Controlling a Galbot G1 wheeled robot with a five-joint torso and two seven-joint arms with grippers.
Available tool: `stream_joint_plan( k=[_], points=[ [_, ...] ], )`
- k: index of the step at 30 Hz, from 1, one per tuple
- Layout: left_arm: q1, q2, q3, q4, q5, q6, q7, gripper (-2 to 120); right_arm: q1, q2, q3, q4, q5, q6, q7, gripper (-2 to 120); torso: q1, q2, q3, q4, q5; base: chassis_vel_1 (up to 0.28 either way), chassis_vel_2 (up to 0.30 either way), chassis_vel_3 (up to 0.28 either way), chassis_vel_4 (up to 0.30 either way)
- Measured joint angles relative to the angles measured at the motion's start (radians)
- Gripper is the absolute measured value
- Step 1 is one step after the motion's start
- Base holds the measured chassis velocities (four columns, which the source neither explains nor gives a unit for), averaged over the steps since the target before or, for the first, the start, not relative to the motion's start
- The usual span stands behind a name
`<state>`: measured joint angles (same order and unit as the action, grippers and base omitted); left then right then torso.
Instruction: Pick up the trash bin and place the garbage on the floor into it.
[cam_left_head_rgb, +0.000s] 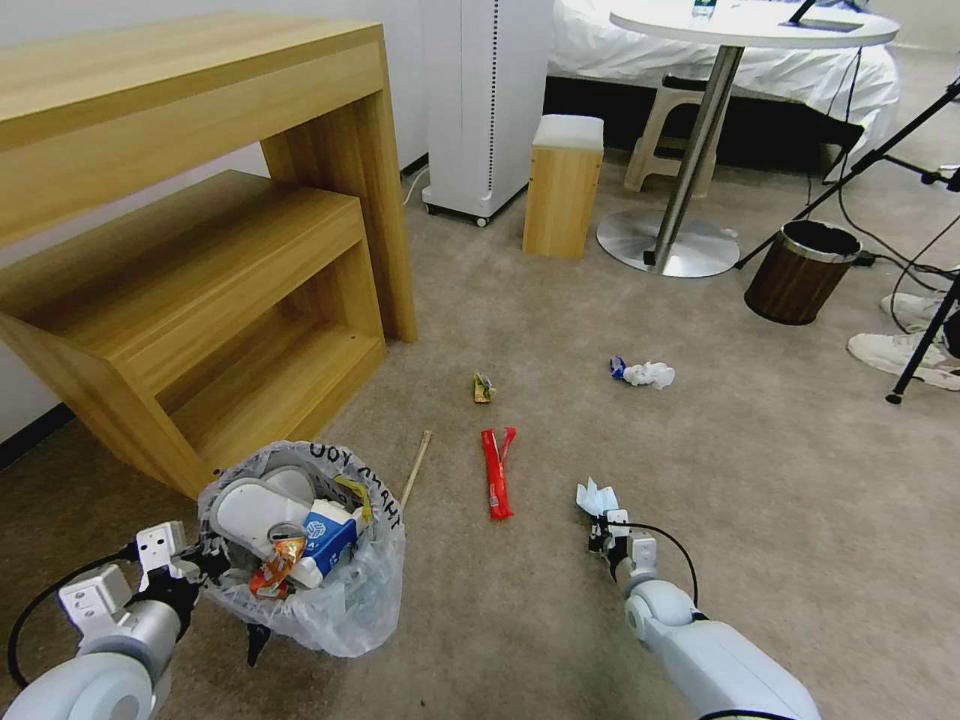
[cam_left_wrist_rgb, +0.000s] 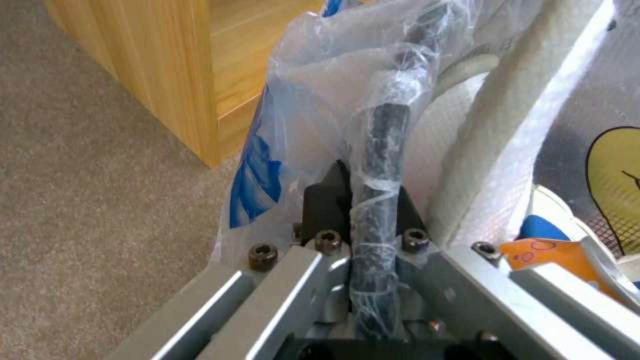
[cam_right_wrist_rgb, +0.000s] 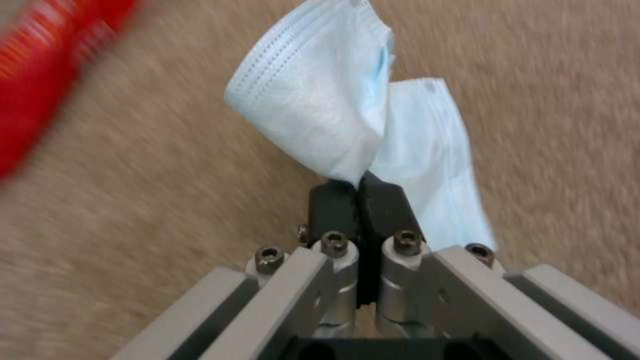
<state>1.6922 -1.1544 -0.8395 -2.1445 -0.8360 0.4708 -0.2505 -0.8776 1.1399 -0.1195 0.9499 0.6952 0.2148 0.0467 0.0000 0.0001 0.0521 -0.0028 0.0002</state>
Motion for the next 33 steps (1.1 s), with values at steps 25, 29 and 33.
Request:
stream_joint_plan(
  k=[25, 29, 33],
  points=[
    [0.027, -0.009, 0.0, -0.045, 0.008, 0.011, -0.004, 0, 0.057, -0.211, -0.203, 0.589, 0.218, 0.377, -0.59, 0, 0.0, 0.0, 0.0, 0.0002, -0.0003, 0.0, 0.0, 0.0, 0.0],
    [0.029, -0.009, 0.0, -0.049, 0.009, 0.011, -0.005, 0, 0.101, -0.228, -0.248, 0.621, 0.22, 0.372, -0.586, 0, 0.0, 0.0, 0.0, 0.0002, -0.0004, 0.0, 0.0, 0.0, 0.0],
    [0.031, -0.011, 0.004, -0.066, 0.013, 0.019, -0.005, 0, 0.247, -0.265, -0.394, 0.718, 0.26, 0.309, -0.499, 0, 0.0, 0.0, 0.0, 0.0001, -0.0004, 0.0, 0.0, 0.0, 0.0]
  ],
)
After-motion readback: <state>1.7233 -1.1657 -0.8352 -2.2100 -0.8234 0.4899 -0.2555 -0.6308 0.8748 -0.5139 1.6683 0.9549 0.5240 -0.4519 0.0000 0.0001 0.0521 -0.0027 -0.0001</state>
